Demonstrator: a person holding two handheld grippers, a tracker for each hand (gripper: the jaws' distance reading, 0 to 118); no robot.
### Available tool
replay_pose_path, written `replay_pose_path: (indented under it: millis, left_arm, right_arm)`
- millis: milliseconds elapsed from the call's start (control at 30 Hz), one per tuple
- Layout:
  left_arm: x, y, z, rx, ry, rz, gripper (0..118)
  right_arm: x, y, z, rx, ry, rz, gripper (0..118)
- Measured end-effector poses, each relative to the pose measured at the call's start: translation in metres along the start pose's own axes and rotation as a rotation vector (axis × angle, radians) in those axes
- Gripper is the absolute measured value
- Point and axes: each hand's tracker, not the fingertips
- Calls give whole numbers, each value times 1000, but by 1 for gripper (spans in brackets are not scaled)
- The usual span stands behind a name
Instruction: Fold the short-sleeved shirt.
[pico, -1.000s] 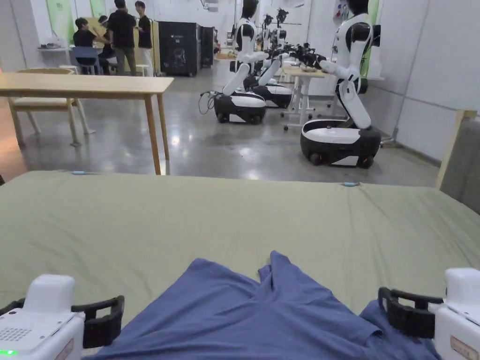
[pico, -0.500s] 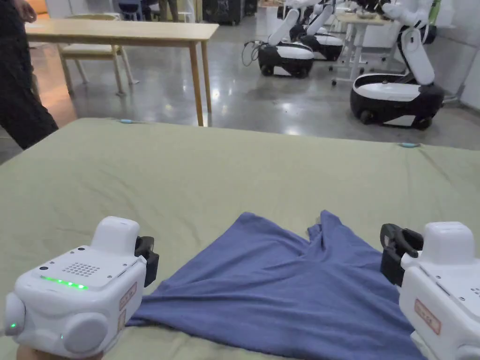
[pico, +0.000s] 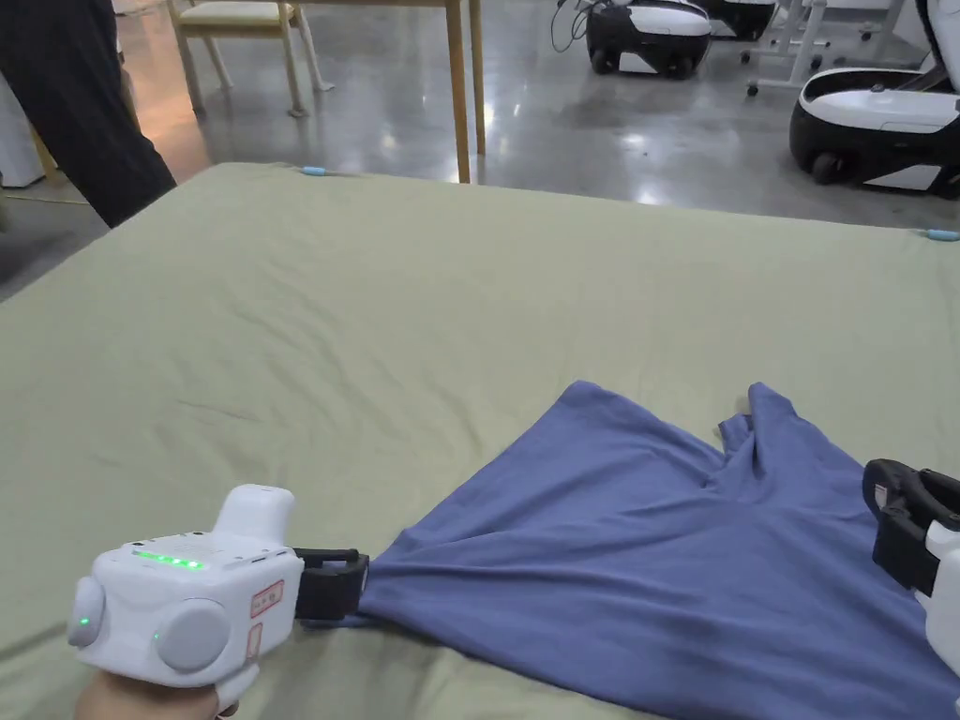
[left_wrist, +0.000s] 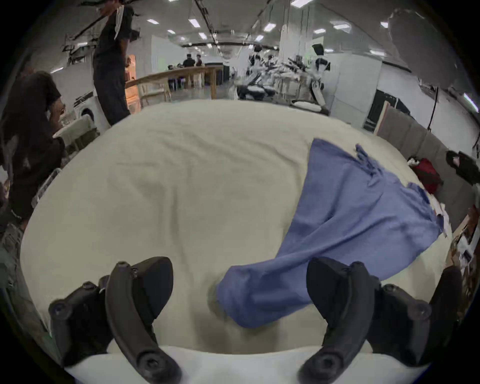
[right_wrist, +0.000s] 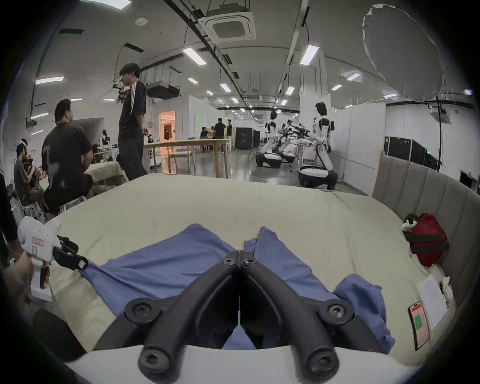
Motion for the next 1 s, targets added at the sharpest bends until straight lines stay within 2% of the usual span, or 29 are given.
replay_pose_path:
  millis: [67, 100, 133, 167, 200, 233, 367, 467, 533, 567, 600, 633, 667, 700, 767, 867, 900, 933, 967, 1000]
  left_arm:
    - [4, -3, -17, -61, 11, -31, 52]
    - [1, -5, -29, -106, 18, -40, 52]
    - [4, -8, -30, -106, -27, -45, 51]
    - [8, -6, -22, -68, 3, -52, 50]
    - [9, -3, -13, -65, -8, -50, 32]
    - [12, -1, -4, -50, -8, -47, 1]
    - [16, 9, 23, 30, -24, -48, 1]
    - [17, 18, 35, 66, -54, -35, 1]
    - [25, 22, 43, 72, -61, -30, 1]
    - [28, 23, 44, 77, -55, -36, 1]
    - [31, 25, 45, 78, -49, -45, 1]
    - [35, 27, 45, 73, -46, -52, 1]
    - [36, 27, 45, 72, -41, -55, 1]
    - [37, 26, 44, 72, -32, -62, 1]
    - [36, 24, 37, 50, -11, -53, 1]
    - [38, 21, 33, 34, 1, -41, 1]
    - [41, 22, 33, 28, 6, -38, 1]
    - [43, 22, 32, 26, 10, -38, 1]
    - [45, 22, 30, 24, 13, -37, 1]
    - [46, 22, 29, 22, 15, -34, 1]
  right_arm:
    - [3, -1, -4, -11, -6, 3, 1]
    - [6, -1, -6, -21, -10, 1, 1]
    - [10, -2, -9, -29, -20, -2, 1]
    - [14, -2, -10, -35, -29, -5, 1]
    - [19, -2, -11, -45, -37, -6, 1]
    - [26, -1, -13, -55, -47, -8, 1]
    - [63, -1, -34, -120, -104, -33, 1]
    - [99, -5, -67, -219, -88, -127, 1]
    - [119, -10, -99, -313, -40, -133, 4]
    - [128, -14, -115, -341, 20, -138, 22]
    - [133, -15, -128, -385, 27, -135, 67]
    - [138, -17, -146, -445, 1, -120, 100]
    - [141, -20, -160, -470, -32, -107, 116]
    - [145, -24, -171, -460, -69, -88, 118]
    - [154, -28, -192, -459, -95, -53, 118]
    - [168, -52, -224, -553, -102, -40, 117]
    - [167, -59, -230, -580, -122, -15, 104]
    - [165, -65, -232, -612, -136, -2, 80]
    - [165, -70, -232, -648, -96, -22, 67]
    - [159, -66, -216, -589, -10, -101, 44]
